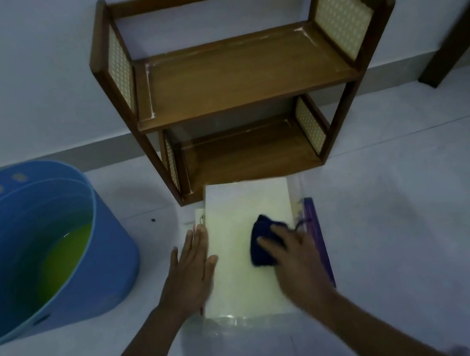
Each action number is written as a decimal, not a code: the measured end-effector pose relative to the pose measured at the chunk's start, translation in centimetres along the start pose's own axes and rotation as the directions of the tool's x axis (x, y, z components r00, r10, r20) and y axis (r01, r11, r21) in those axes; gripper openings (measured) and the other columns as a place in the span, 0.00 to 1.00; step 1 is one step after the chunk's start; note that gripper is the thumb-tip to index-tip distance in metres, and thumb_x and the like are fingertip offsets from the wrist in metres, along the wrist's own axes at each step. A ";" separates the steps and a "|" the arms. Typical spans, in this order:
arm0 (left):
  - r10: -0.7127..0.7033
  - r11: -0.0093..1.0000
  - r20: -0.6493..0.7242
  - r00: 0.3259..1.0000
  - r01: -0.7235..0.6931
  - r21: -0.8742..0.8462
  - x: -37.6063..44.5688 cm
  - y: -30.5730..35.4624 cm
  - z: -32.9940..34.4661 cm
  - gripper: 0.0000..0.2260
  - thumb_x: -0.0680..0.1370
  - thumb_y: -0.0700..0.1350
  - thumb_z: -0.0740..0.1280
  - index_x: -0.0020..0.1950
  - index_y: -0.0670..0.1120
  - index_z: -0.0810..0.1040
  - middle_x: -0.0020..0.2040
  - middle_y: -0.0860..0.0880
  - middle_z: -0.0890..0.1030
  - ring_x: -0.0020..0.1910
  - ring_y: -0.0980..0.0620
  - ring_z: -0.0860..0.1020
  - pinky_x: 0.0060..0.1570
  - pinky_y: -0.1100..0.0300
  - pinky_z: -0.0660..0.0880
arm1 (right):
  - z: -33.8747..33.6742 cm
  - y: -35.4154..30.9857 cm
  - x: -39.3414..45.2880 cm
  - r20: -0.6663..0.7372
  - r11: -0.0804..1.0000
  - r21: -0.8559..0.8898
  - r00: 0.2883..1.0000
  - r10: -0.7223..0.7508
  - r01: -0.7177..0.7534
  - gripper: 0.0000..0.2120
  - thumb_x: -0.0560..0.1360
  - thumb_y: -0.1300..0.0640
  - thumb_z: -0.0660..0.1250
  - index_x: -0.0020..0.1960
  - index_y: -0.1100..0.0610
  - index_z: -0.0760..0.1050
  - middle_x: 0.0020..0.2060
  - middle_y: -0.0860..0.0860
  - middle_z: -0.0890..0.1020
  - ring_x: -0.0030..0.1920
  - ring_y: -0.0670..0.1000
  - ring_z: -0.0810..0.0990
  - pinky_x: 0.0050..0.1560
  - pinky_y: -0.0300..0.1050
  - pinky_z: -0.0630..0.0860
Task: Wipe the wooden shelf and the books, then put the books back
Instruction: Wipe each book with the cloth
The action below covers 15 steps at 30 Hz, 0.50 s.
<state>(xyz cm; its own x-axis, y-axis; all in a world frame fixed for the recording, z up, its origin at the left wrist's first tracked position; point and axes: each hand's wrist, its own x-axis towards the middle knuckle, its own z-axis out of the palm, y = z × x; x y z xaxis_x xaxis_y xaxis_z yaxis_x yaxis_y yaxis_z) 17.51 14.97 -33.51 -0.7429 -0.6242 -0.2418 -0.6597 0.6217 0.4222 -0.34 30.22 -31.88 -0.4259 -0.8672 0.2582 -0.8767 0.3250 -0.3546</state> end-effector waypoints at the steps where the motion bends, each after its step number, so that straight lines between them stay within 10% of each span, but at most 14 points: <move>1: -0.005 1.000 0.001 1.000 0.005 -0.022 0.0 0.0 0.1 0.27 0.80 0.59 0.40 0.75 0.55 0.32 0.77 0.57 0.37 0.76 0.58 0.36 0.75 0.51 0.40 | 0.7 -1.3 -1.6 0.052 0.996 -0.001 0.995 -0.086 0.086 0.23 0.66 0.63 0.70 0.60 0.49 0.78 0.62 0.55 0.78 0.52 0.61 0.76 0.52 0.55 0.78; 6: 0.023 1.000 -0.027 0.999 -0.023 -0.013 0.1 -0.6 0.6 0.26 0.81 0.58 0.39 0.77 0.54 0.36 0.78 0.56 0.39 0.76 0.59 0.37 0.76 0.51 0.41 | 0.5 -1.9 -2.6 0.232 0.868 0.069 0.839 -0.493 0.491 0.20 0.72 0.55 0.63 0.63 0.43 0.72 0.65 0.50 0.76 0.55 0.56 0.77 0.55 0.52 0.76; 9: 0.042 0.999 -0.020 0.999 -0.042 0.012 0.2 -0.6 0.5 0.27 0.80 0.58 0.38 0.77 0.53 0.36 0.79 0.55 0.40 0.77 0.58 0.38 0.75 0.51 0.41 | 1.1 1.8 3.5 0.123 0.991 -0.021 0.984 -0.131 0.134 0.24 0.68 0.62 0.69 0.63 0.49 0.74 0.64 0.55 0.76 0.50 0.61 0.77 0.52 0.56 0.76; 12: 0.049 0.999 -0.039 0.998 -0.048 0.020 0.0 -0.4 0.7 0.27 0.80 0.59 0.37 0.76 0.53 0.35 0.78 0.54 0.39 0.77 0.57 0.38 0.75 0.51 0.41 | 1.8 0.9 7.2 0.089 0.958 -0.040 0.954 0.286 -0.283 0.27 0.70 0.64 0.69 0.67 0.51 0.71 0.68 0.57 0.72 0.50 0.63 0.75 0.50 0.55 0.74; 15: 0.034 0.999 -0.045 0.998 -0.033 0.024 0.1 -0.7 1.0 0.28 0.80 0.59 0.37 0.77 0.51 0.37 0.79 0.54 0.40 0.77 0.59 0.38 0.76 0.51 0.41 | 3.3 -4.2 6.9 0.150 0.994 -0.014 0.983 0.107 -0.106 0.27 0.70 0.63 0.69 0.68 0.50 0.71 0.69 0.57 0.71 0.55 0.65 0.73 0.54 0.56 0.74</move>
<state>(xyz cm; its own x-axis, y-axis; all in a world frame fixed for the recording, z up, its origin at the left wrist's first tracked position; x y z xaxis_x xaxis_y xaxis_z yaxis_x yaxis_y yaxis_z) 17.80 15.01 -34.70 -0.7589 -0.6236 -0.1874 -0.6375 0.6530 0.4088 1.14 21.67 -31.55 -0.4793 -0.8739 0.0812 -0.8295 0.4208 -0.3672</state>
